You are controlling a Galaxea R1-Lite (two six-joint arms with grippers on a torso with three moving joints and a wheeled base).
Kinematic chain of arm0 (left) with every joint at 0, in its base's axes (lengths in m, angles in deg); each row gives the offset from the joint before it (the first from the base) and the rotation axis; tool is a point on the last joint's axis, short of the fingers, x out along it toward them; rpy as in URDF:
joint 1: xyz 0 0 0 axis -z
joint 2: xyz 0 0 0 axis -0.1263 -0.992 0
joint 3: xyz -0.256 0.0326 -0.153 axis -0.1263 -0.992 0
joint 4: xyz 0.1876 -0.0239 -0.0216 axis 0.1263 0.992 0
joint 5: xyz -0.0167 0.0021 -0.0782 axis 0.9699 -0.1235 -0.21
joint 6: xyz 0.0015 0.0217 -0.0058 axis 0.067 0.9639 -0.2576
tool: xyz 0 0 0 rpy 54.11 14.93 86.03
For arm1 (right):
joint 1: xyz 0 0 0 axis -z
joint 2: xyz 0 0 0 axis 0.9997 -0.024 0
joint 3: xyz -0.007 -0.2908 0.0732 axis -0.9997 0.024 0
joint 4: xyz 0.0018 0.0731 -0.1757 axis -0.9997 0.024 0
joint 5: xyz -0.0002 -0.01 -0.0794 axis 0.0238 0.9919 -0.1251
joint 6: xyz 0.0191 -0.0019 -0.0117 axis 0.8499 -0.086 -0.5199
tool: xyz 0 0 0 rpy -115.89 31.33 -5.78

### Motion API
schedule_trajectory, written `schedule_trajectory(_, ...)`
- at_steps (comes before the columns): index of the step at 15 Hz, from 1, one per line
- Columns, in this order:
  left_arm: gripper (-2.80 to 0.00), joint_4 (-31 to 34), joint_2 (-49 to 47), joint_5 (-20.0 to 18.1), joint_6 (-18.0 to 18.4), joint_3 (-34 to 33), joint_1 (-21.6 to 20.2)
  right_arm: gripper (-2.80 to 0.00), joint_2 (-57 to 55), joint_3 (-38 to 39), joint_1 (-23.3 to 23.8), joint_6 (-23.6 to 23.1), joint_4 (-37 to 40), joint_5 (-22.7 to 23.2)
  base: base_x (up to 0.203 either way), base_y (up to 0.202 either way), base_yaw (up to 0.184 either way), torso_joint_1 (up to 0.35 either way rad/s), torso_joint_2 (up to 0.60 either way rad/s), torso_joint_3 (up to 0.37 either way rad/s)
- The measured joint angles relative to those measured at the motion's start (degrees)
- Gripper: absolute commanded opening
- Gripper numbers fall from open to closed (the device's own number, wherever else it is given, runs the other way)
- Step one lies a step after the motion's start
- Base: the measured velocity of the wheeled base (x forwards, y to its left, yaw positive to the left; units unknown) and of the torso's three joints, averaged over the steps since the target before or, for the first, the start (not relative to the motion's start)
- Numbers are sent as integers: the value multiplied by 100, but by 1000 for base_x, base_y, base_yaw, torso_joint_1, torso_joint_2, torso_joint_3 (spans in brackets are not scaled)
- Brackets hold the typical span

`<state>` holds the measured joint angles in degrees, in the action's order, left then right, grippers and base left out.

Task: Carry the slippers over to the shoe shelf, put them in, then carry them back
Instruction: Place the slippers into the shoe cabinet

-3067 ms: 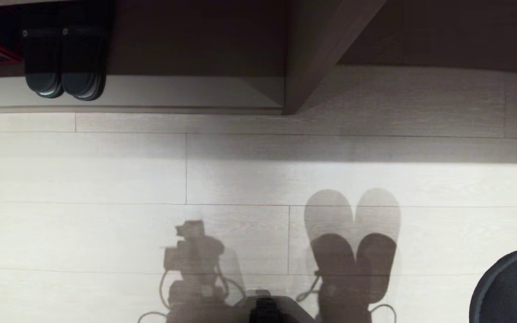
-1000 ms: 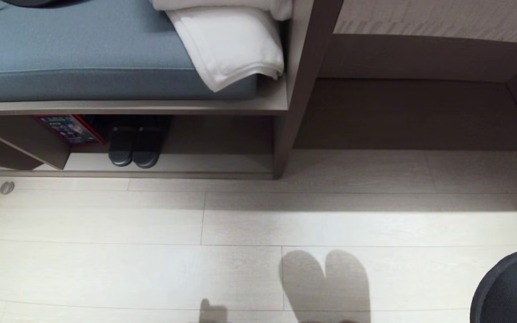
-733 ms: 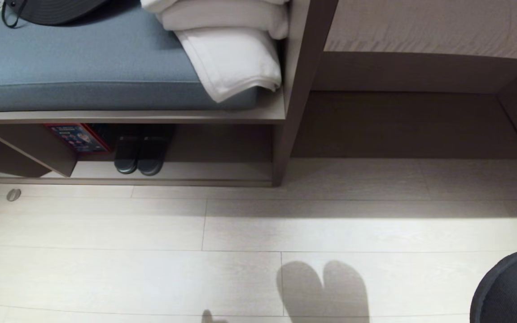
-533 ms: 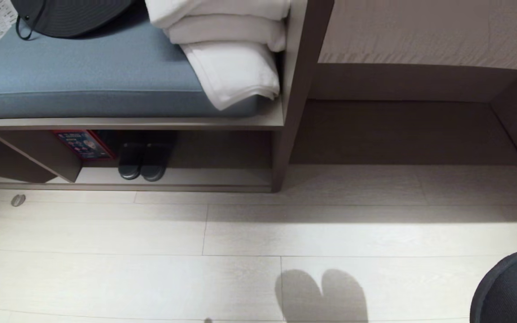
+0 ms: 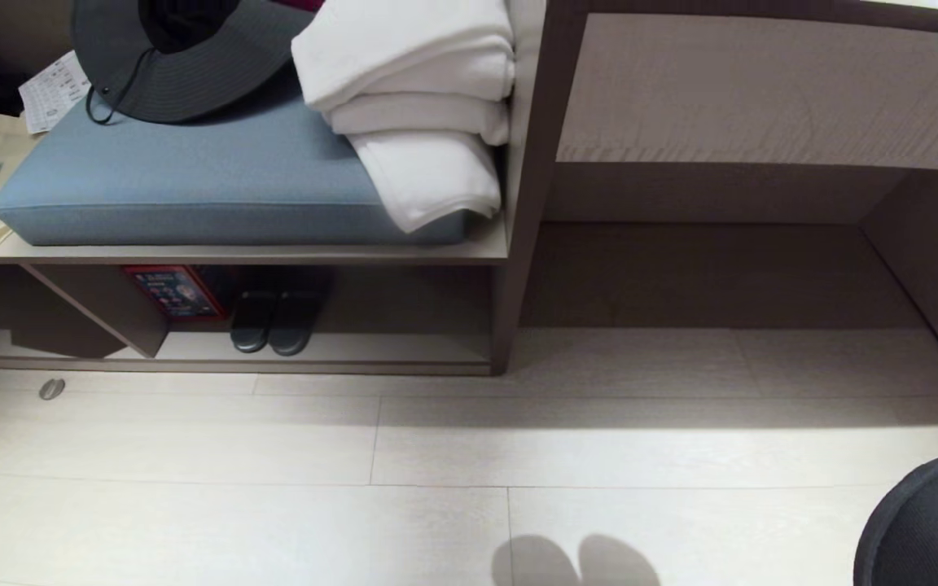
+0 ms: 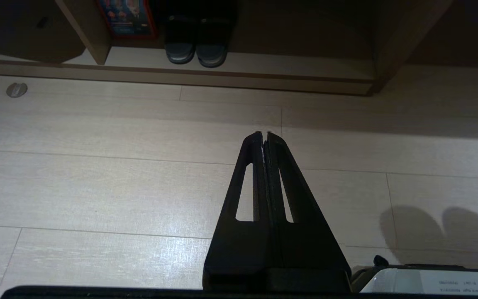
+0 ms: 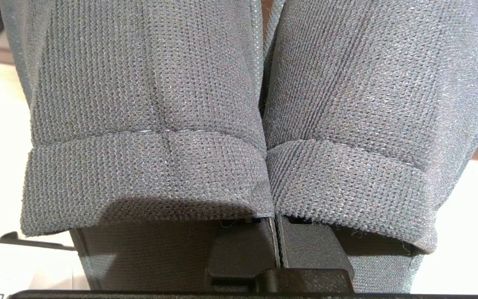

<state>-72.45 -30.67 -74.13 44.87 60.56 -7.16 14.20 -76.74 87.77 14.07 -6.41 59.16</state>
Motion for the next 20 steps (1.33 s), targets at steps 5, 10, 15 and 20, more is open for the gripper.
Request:
schedule_trajectory(5, -280, 0, 0, -1, -9, 0, 0, -280, 0, 0, 0, -2, 1, 0, 0, 0, 0, 6, 1, 200)
schedule_trajectory(10, -280, -9, 0, -5, -6, 0, 0, -280, 0, 0, 0, 0, -1, 0, 0, 0, 0, 5, 2, 206)
schedule_trajectory(15, -280, -9, 0, -1, -7, 0, 0, -280, 0, 0, 0, 1, 1, 0, 0, 0, 0, 6, -2, 206)
schedule_trajectory(20, -280, -2, 0, 0, -6, 0, 0, -280, 0, 0, 0, 12, 0, 0, 0, 0, 0, 2, 4, 200)
